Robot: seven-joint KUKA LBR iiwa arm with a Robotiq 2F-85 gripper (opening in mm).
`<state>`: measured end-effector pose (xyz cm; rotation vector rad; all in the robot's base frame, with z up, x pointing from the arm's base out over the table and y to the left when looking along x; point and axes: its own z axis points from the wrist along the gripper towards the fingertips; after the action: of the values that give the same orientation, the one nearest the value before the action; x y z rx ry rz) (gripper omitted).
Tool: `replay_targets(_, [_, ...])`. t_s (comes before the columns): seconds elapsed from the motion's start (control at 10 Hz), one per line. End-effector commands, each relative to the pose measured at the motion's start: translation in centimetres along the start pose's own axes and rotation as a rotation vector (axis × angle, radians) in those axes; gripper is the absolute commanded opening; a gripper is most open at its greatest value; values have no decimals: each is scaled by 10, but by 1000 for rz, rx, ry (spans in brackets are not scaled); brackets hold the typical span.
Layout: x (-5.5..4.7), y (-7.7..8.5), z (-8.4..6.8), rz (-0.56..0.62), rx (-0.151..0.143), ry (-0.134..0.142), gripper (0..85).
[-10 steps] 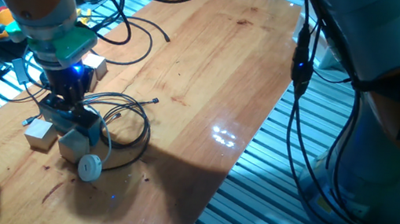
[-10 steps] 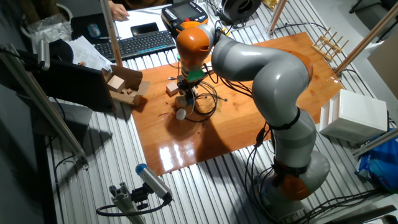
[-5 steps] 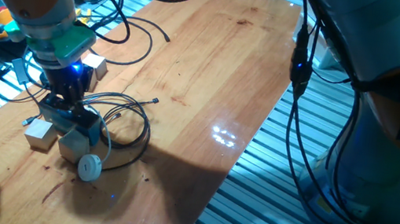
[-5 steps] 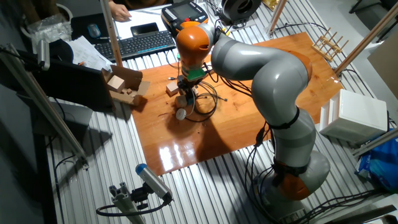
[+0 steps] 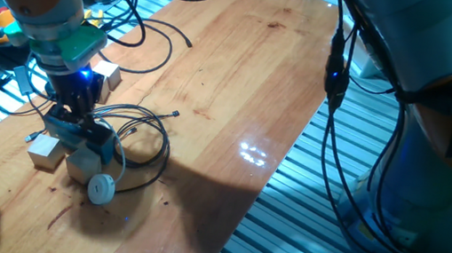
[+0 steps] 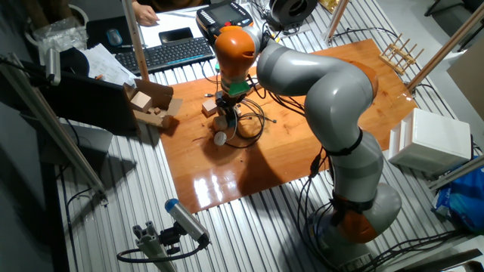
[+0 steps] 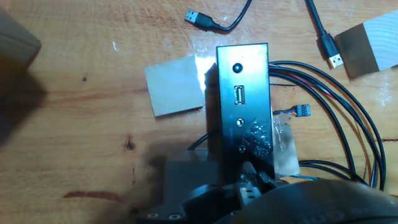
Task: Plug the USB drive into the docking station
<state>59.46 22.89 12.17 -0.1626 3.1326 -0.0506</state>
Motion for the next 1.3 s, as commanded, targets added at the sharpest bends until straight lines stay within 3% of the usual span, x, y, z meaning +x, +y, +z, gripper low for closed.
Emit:
replay_targets(0.0, [0, 0, 0, -4, 0, 3, 0])
replay_targets(0.3, [1, 0, -4, -15, -8, 20, 0])
replay_targets(1.2, [2, -3, -3, -31, -26, 24, 0])
